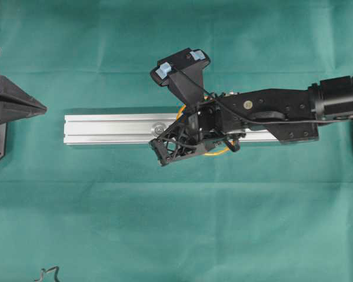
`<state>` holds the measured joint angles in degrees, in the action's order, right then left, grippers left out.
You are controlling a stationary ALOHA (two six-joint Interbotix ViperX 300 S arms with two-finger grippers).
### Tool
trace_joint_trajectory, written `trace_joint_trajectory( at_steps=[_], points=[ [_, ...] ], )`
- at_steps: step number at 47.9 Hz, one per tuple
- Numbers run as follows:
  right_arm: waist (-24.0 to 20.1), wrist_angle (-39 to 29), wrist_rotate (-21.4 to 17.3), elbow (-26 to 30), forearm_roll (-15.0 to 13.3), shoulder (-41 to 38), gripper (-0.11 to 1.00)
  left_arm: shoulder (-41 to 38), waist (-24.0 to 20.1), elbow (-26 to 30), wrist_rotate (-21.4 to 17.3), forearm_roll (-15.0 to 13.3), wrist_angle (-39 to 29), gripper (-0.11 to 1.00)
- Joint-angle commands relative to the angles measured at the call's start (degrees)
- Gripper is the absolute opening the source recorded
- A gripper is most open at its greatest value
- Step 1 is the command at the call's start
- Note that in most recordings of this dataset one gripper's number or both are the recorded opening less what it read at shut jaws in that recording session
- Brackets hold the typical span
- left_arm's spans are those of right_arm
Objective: Hook the rubber onto the shaft.
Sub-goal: 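Rotate the right gripper and stretch the band toward the left peg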
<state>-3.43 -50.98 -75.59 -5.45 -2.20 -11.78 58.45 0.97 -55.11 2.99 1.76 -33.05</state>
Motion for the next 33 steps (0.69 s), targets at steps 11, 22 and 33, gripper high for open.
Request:
trace_joint_trajectory(
  at_steps=[11,22,33],
  points=[
    [0.8,-0.1,-4.5,2.7,-0.4,-0.5,0.05,-0.5,-0.1,1.4,0.0,0.2,-0.3,0.02],
    [0.8,-0.2,-7.5,6.3,-0.8,-3.2,0.05,-0.5,-0.1,1.4,-0.1,0.3,-0.3,0.02],
    [0.9,-2.6,-9.1,9.8,-2.7,-5.3,0.05,-0.5,-0.2,1.3,-0.1,0.3,-0.3,0.02]
  ],
)
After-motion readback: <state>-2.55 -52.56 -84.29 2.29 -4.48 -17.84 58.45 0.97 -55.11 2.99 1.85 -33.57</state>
